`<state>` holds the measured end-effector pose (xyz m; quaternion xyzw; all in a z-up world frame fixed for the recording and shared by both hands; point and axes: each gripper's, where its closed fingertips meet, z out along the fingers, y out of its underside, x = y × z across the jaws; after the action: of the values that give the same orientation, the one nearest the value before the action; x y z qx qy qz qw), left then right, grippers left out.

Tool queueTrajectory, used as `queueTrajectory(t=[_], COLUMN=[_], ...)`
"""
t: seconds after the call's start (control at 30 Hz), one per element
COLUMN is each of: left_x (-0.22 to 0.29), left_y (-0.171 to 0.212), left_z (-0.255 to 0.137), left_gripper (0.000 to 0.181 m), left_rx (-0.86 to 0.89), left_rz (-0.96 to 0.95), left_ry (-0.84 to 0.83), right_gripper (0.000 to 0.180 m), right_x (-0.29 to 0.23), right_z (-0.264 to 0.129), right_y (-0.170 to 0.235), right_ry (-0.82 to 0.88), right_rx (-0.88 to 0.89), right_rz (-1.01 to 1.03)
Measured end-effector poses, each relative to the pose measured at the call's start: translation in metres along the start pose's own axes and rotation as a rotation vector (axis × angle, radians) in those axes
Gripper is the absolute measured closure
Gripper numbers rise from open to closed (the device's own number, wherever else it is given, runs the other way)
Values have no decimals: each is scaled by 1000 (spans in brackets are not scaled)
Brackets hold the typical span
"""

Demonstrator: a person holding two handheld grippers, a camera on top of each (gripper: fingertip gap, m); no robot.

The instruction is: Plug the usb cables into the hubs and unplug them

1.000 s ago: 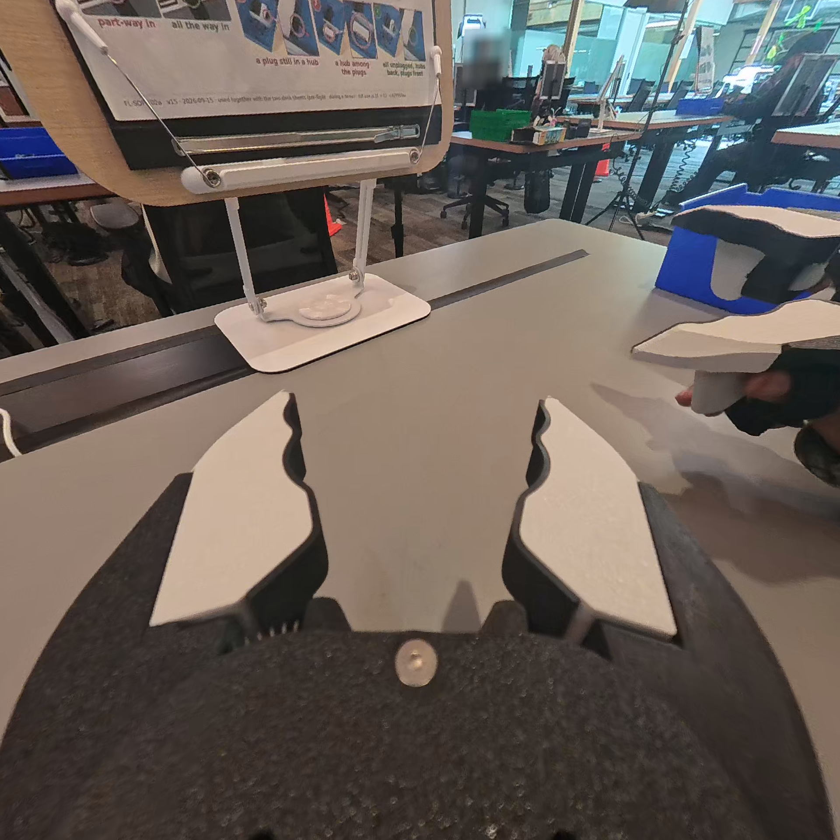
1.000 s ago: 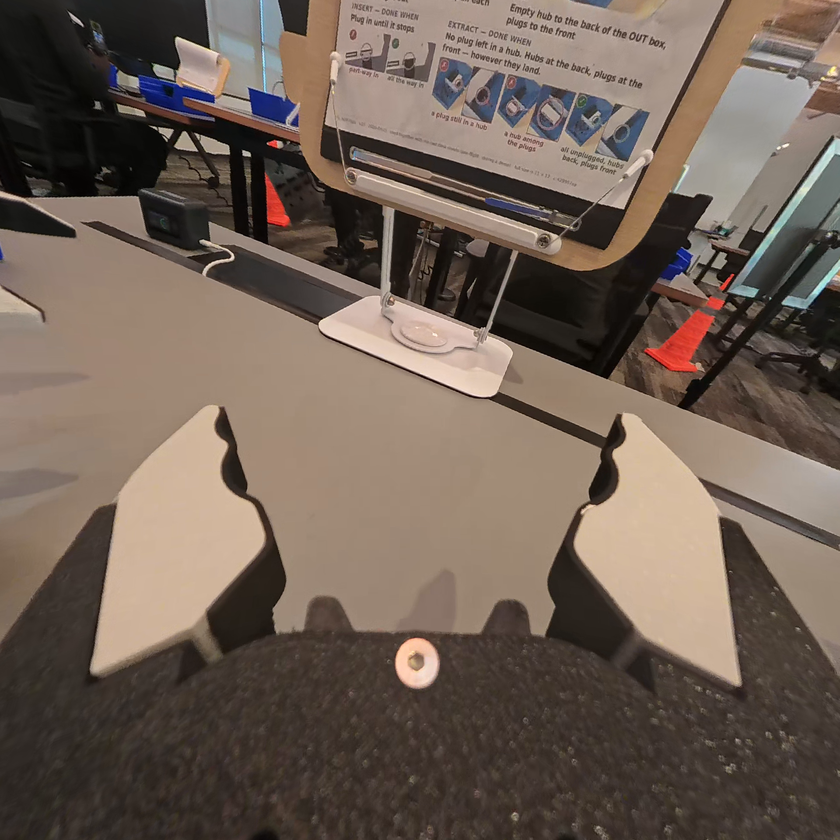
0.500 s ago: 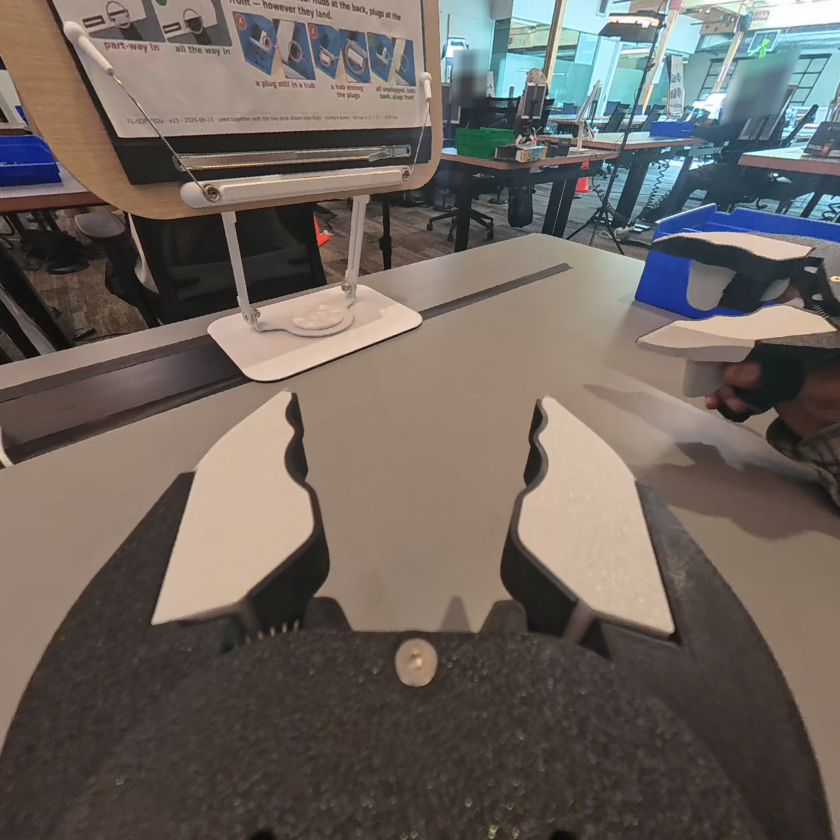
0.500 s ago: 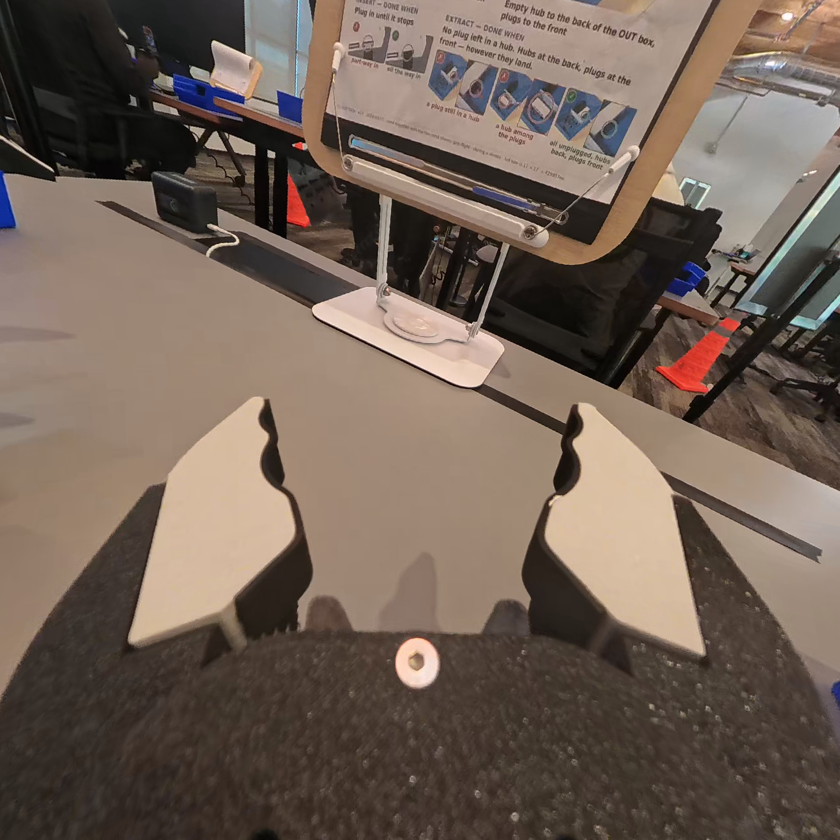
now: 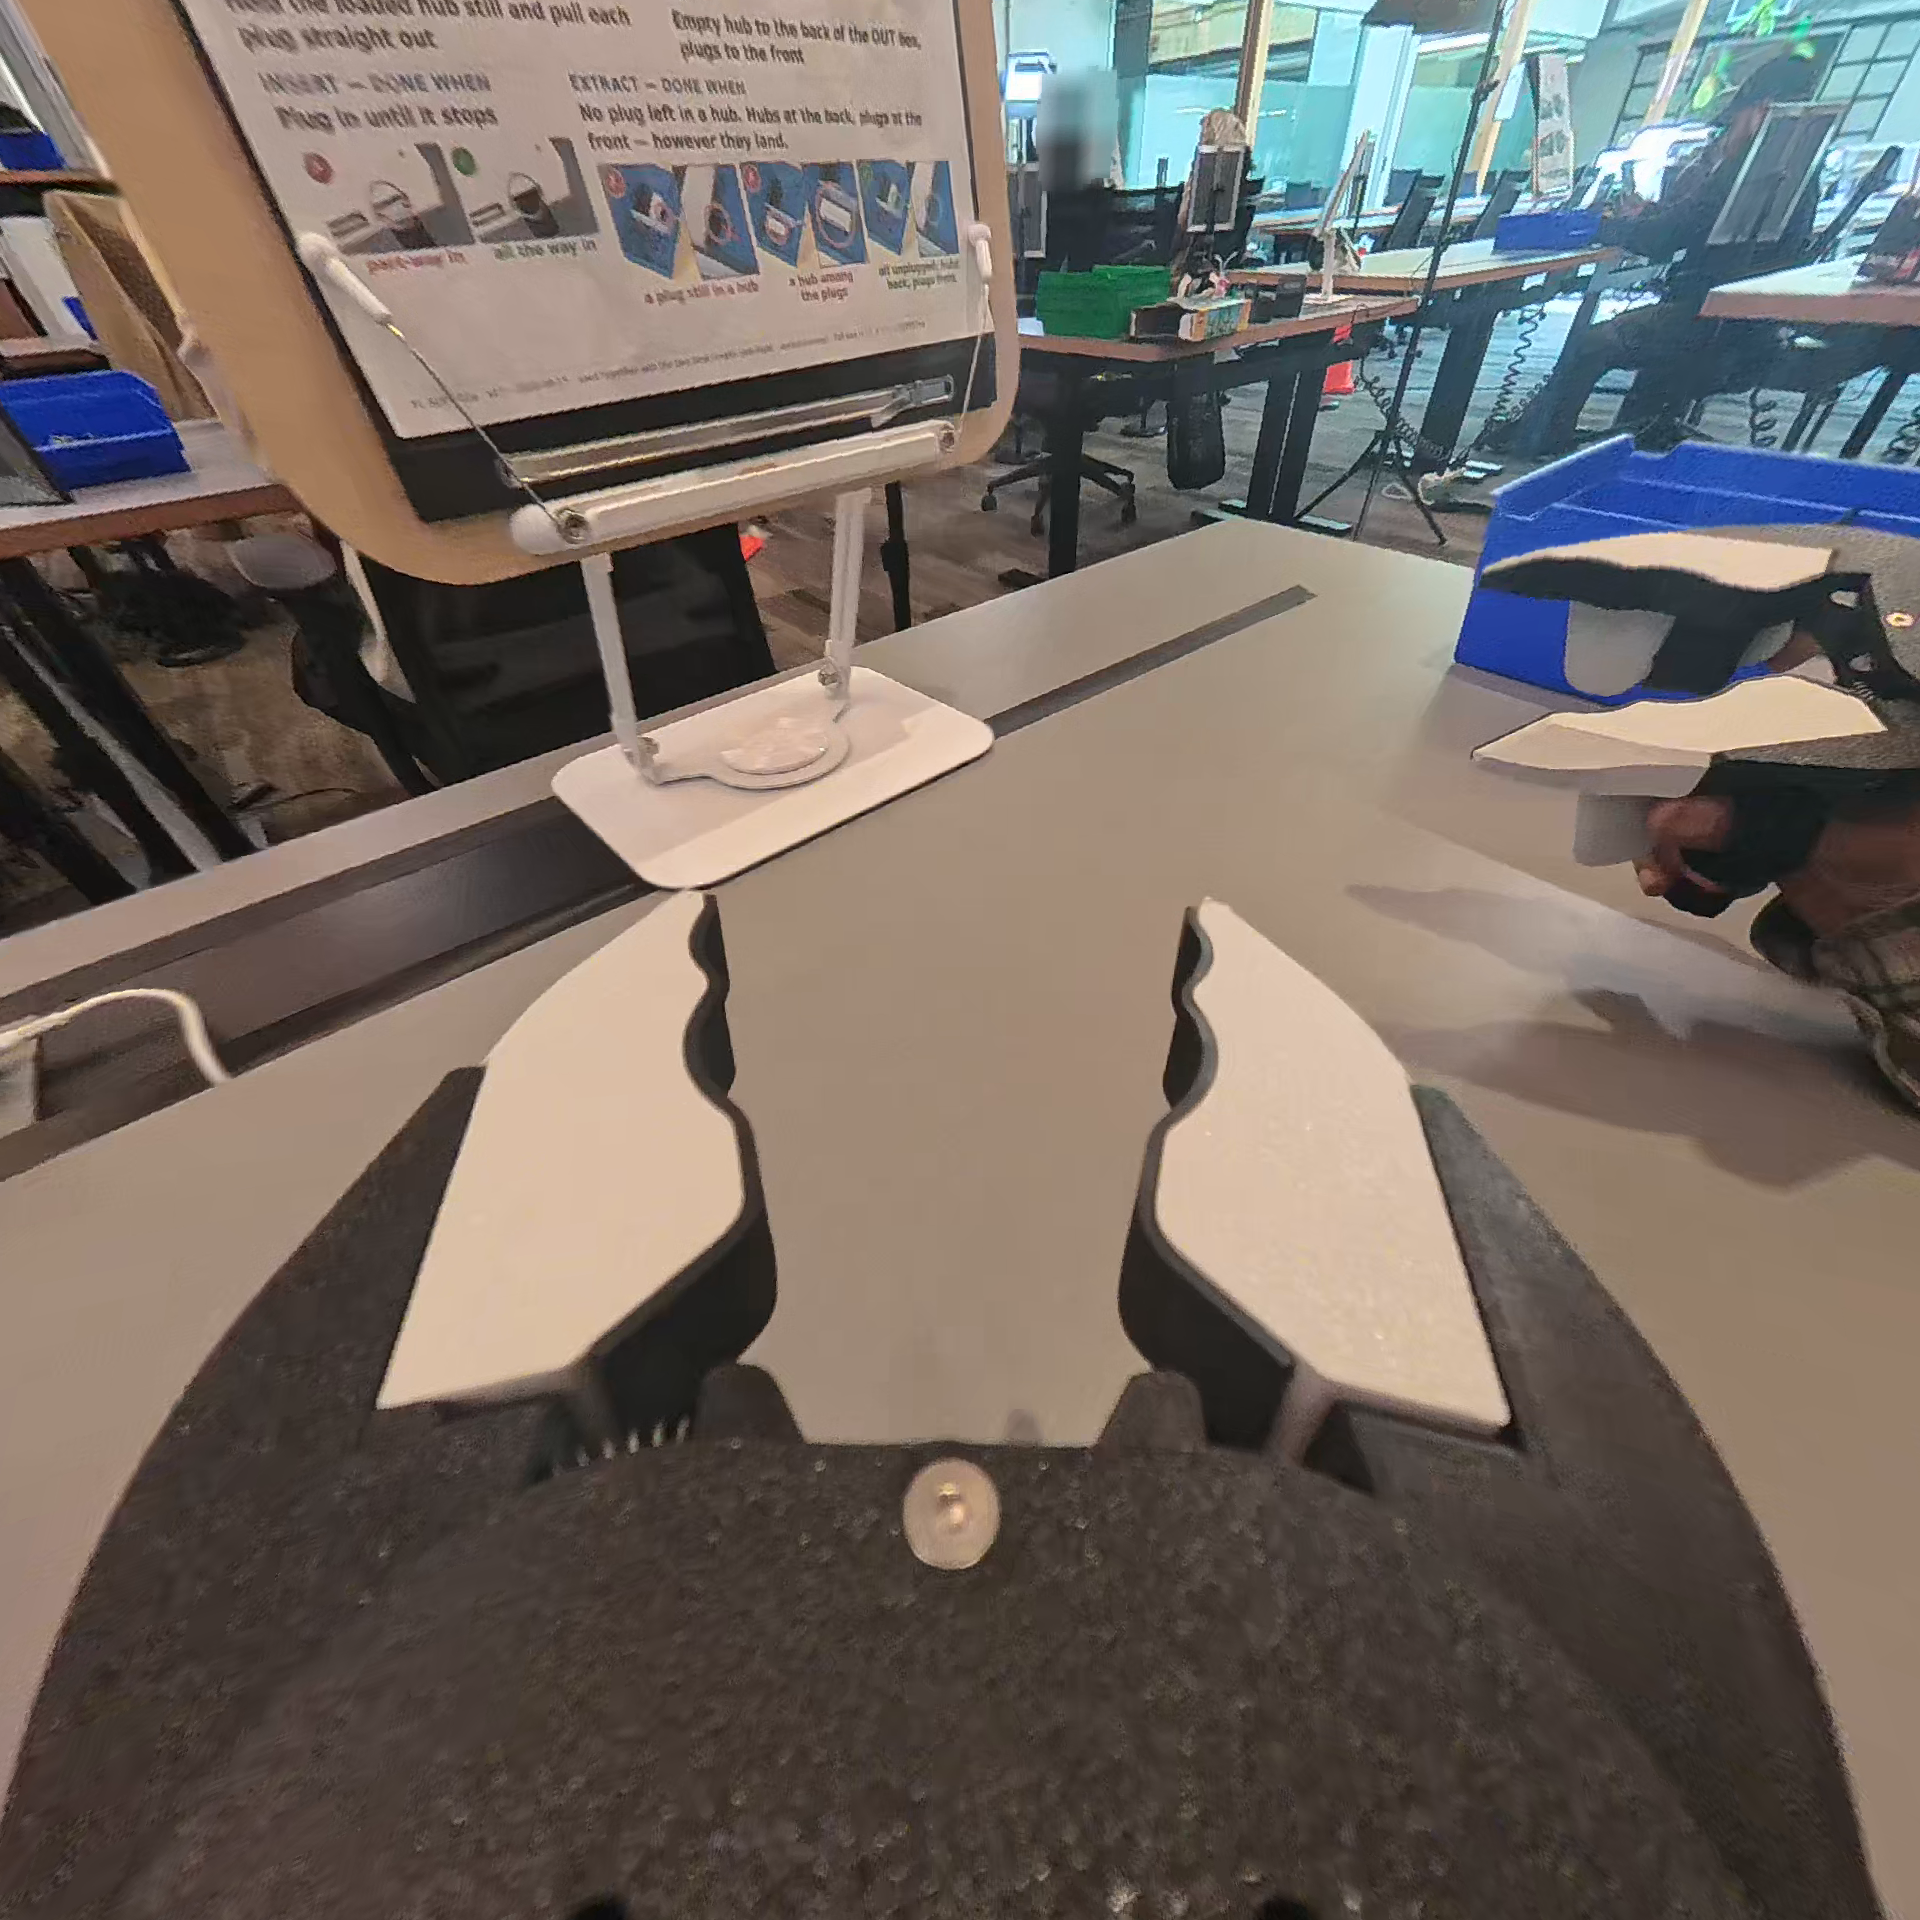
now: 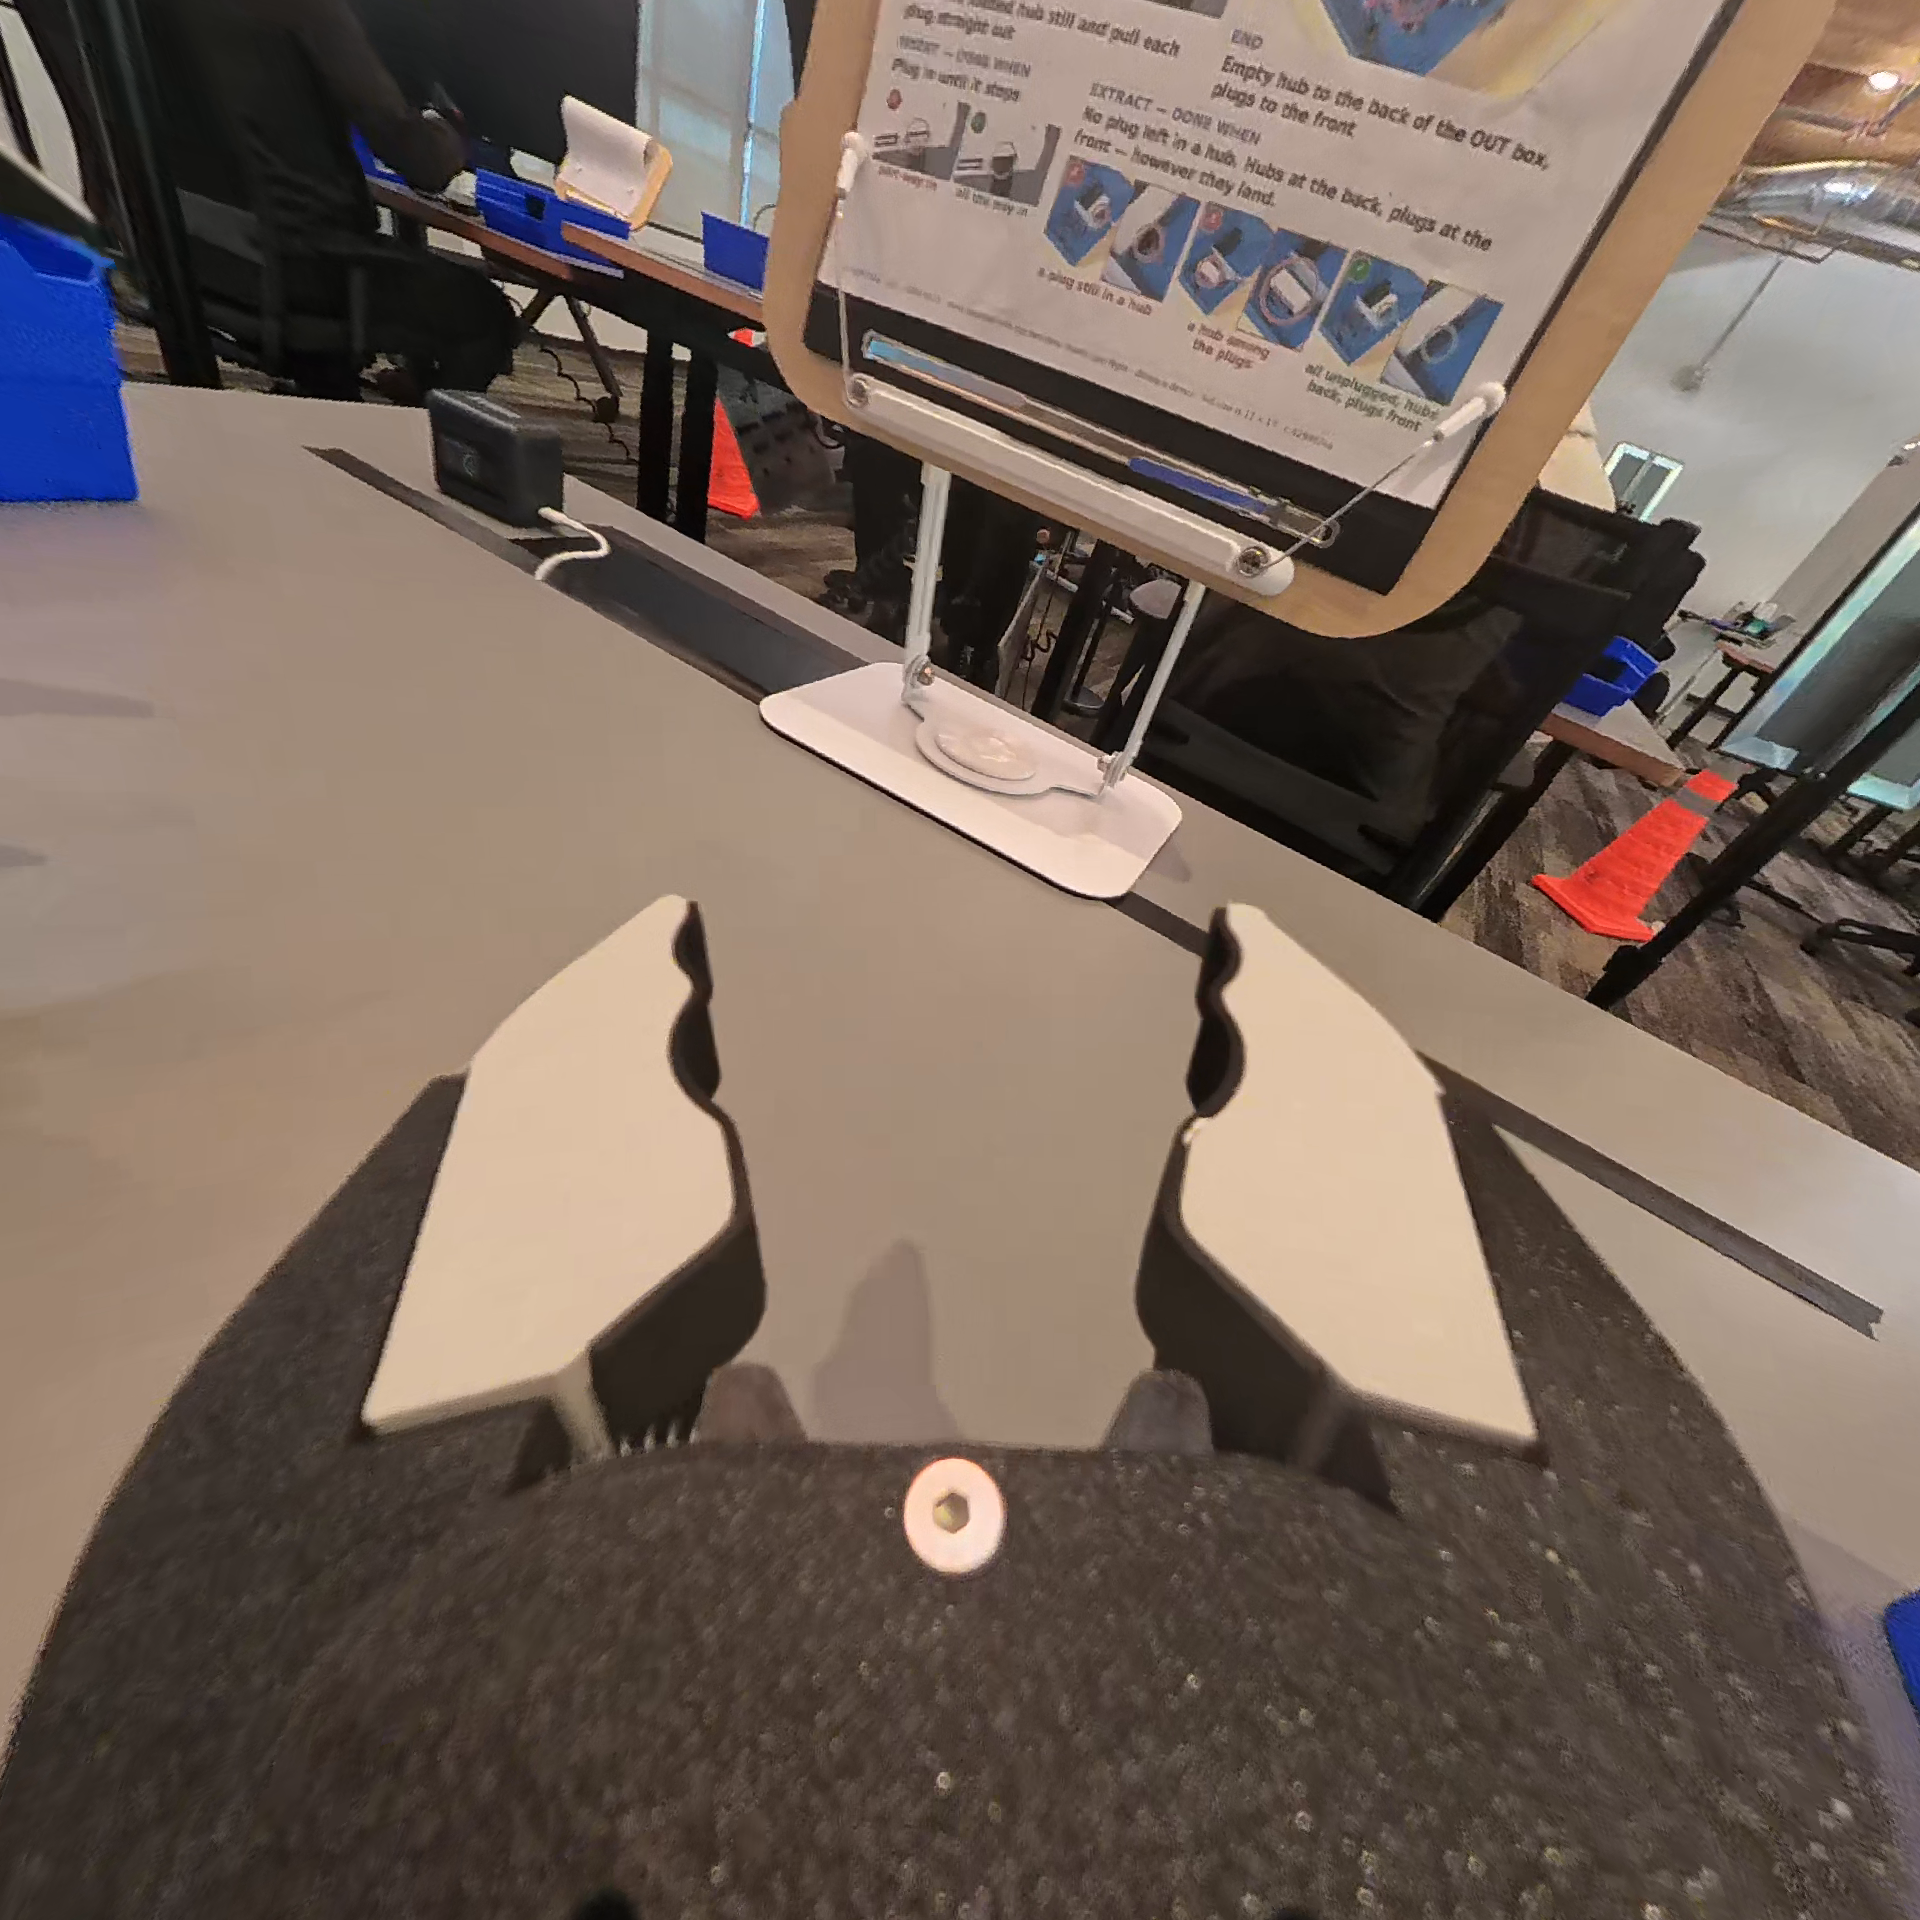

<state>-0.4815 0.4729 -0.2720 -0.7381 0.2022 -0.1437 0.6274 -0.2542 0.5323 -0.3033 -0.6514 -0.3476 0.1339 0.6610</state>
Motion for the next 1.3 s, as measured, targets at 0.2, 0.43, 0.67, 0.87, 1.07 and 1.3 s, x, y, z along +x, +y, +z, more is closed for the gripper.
queueTrajectory(t=[0.2,0.43,0.67,0.87,1.07,1.3], left_x=[-17,-33,-63,-103,-153,-201], left_y=[-21,-37,-62,-76,-68,-34], left_z=[-37,-72,-125,-194,-260,-304], left_gripper=[103,104,105,105,108,109], left_rx=[6,-5,-49,-109,-218,-373], left_rz=[13,49,119,126,129,135], left_ry=[-15,-46,-89,-138,-224,-267], right_gripper=[94,95,98,100,101,101], right_x=[-2,1,1,-4,-8,-12], right_z=[0,-2,-2,0,3,4], right_y=[4,3,3,5,8,12], right_ry=[-6,-4,-17,-45,-69,-87], right_rx=[-7,-2,-2,-12,-24,-37], right_rz=[-4,15,26,22,26,31])
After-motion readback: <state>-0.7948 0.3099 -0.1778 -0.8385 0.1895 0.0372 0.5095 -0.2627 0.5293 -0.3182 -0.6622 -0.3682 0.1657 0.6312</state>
